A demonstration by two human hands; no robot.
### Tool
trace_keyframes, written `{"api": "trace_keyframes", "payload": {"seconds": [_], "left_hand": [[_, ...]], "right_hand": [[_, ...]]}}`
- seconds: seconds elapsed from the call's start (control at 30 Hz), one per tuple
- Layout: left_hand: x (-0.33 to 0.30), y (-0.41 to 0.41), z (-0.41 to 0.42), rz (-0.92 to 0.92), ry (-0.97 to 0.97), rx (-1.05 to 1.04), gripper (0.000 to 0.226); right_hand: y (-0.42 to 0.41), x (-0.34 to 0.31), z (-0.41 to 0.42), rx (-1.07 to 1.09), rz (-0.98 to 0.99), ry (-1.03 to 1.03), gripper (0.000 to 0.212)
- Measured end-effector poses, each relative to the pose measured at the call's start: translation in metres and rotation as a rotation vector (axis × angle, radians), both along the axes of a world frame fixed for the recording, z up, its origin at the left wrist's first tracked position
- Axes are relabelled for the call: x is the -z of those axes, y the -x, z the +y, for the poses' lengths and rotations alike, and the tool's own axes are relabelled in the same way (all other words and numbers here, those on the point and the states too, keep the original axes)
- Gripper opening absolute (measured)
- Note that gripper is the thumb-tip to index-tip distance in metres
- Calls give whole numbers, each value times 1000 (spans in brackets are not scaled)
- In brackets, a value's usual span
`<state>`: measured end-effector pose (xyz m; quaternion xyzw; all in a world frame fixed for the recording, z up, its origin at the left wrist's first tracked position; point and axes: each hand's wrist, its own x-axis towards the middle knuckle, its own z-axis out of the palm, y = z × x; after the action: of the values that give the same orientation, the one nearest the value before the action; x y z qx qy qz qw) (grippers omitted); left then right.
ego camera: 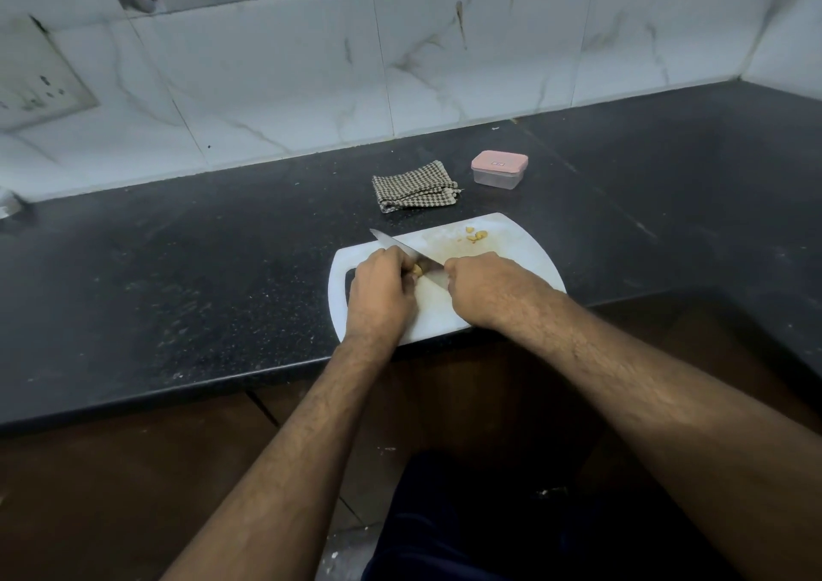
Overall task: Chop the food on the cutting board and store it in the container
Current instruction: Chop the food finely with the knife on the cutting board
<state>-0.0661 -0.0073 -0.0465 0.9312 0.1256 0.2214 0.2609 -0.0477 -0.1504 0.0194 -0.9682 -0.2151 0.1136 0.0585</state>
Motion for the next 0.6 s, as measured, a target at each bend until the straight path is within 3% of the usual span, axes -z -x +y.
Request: {"api": "trace_keyframes", "payload": {"seconds": [0.23, 0.37, 0.6], "left_hand": [[-2, 1, 0, 22, 46, -3, 14], [-5, 3, -3, 18, 89, -27, 8], [-8, 6, -4, 5, 102, -6, 20]], "right_hand": [[7, -8, -7, 13, -54, -55, 28], [13, -10, -9, 12, -42, -31, 30], [17, -9, -9, 10, -31, -29, 33]]}}
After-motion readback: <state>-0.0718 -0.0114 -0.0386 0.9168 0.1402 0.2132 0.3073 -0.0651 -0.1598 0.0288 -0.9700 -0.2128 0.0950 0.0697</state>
